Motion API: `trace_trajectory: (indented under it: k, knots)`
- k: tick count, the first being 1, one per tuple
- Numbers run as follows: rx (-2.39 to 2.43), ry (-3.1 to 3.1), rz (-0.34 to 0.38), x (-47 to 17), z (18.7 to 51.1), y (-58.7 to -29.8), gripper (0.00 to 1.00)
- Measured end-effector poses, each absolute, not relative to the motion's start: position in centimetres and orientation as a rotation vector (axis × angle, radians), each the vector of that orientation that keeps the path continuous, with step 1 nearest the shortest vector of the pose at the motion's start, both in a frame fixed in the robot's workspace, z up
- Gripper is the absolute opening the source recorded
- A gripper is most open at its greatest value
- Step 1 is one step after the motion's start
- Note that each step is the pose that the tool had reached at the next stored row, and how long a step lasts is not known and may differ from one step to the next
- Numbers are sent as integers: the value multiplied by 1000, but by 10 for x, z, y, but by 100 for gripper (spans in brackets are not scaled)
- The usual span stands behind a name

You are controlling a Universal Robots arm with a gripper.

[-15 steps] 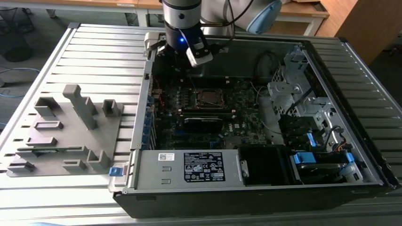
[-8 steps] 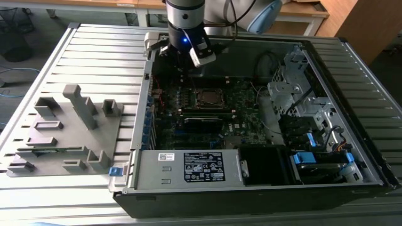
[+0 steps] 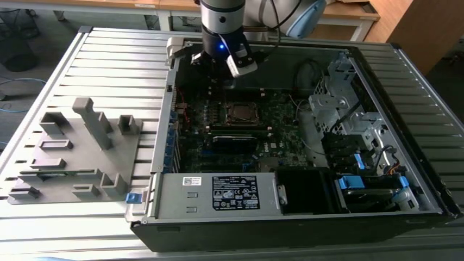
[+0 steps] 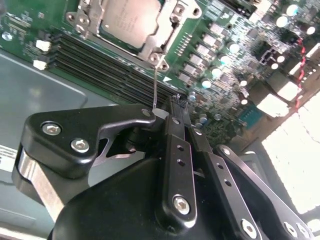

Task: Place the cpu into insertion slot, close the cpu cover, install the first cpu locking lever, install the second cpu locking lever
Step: 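Install the first cpu locking lever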

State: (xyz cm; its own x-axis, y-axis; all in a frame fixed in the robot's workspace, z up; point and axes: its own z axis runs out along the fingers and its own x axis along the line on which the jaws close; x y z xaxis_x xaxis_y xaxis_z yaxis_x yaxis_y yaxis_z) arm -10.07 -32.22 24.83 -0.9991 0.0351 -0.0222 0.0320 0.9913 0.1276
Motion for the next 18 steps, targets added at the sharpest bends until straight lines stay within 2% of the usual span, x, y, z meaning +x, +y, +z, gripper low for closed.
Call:
trace_trajectory:
  k: [18]
  knots:
    - [52,3110,192,-87,246,-322,11]
